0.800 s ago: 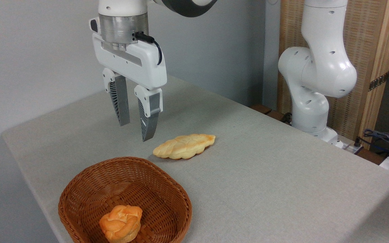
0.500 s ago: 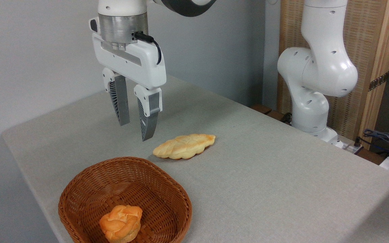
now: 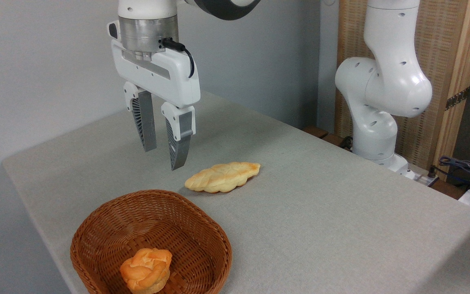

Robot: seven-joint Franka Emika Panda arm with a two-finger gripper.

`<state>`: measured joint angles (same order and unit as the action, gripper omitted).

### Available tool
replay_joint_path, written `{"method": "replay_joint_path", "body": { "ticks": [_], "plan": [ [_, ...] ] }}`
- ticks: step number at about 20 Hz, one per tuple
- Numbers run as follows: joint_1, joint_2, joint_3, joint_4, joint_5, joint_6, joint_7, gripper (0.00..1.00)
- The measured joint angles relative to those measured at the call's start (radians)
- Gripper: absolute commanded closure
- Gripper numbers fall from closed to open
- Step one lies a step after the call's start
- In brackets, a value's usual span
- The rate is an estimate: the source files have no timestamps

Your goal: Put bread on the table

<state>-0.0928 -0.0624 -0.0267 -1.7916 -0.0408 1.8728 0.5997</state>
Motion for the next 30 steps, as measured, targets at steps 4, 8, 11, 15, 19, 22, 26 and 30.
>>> {"method": "replay_joint_path", "body": {
  "ticks": [4, 8, 11, 15, 19, 22, 26, 30],
  "plan": [
    [0.000, 0.000, 0.000, 0.000, 0.000, 0.000, 0.000, 0.00],
    [0.000, 0.000, 0.000, 0.000, 0.000, 0.000, 0.000, 0.00],
    [0.000, 0.000, 0.000, 0.000, 0.000, 0.000, 0.000, 0.00],
    [0.001, 0.000, 0.000, 0.000, 0.000, 0.000, 0.000, 0.00],
    [0.003, 0.000, 0.000, 0.000, 0.000, 0.001, 0.000, 0.00],
    [0.011, 0.002, 0.001, -0.003, 0.000, 0.015, 0.000, 0.00],
    [0.018, 0.039, 0.003, -0.012, 0.000, 0.108, 0.000, 0.00],
    [0.038, 0.105, 0.019, -0.016, 0.000, 0.212, 0.000, 0.00]
  ]
}}
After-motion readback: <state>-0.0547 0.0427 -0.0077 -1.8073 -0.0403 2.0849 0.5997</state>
